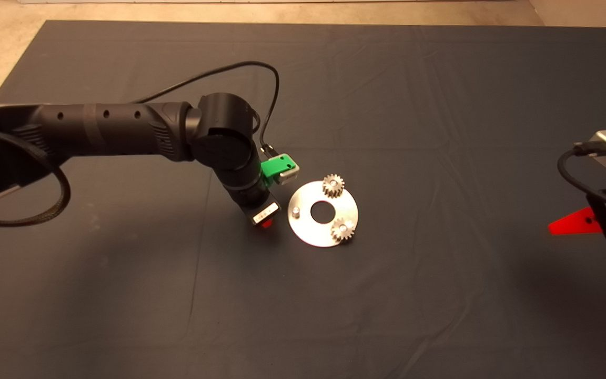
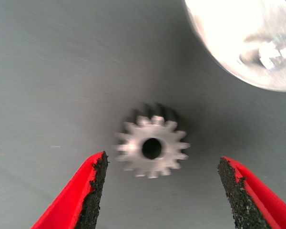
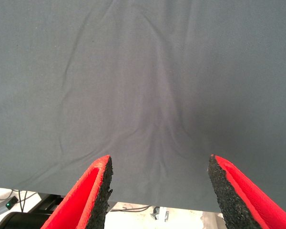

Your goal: Install three planetary gears onto the carrier pins

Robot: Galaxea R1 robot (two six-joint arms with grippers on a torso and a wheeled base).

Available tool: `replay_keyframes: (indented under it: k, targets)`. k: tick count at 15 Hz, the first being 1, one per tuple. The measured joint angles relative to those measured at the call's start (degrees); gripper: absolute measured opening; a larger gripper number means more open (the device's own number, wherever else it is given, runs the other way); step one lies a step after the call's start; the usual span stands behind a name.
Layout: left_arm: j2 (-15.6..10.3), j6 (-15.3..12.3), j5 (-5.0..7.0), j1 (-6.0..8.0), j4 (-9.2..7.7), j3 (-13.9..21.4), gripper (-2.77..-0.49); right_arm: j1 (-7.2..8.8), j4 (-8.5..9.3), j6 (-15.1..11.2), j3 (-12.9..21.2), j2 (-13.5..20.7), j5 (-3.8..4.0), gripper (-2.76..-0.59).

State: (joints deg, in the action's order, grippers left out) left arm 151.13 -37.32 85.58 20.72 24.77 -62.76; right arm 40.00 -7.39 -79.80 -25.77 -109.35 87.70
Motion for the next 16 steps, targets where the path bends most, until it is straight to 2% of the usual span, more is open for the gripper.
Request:
replay_keyframes:
  k: [10, 13, 16]
  targets:
    - [-0.18, 0.17, -0.05, 0.07, 0.22, 0.00, -1.62, 0.00, 0.00, 0.00, 0.00, 0.00, 0.00, -1.88]
    - [-0.18, 0.33, -0.05, 0.07, 2.03, -0.17, -1.62, 0.00, 0.00, 0.00, 0.00, 0.00, 0.00, -1.88]
    - [-0.16, 0.68, -0.09, 0.06, 2.44, -0.67, -1.62, 0.00, 0.00, 0.00, 0.00, 0.00, 0.00, -1.88]
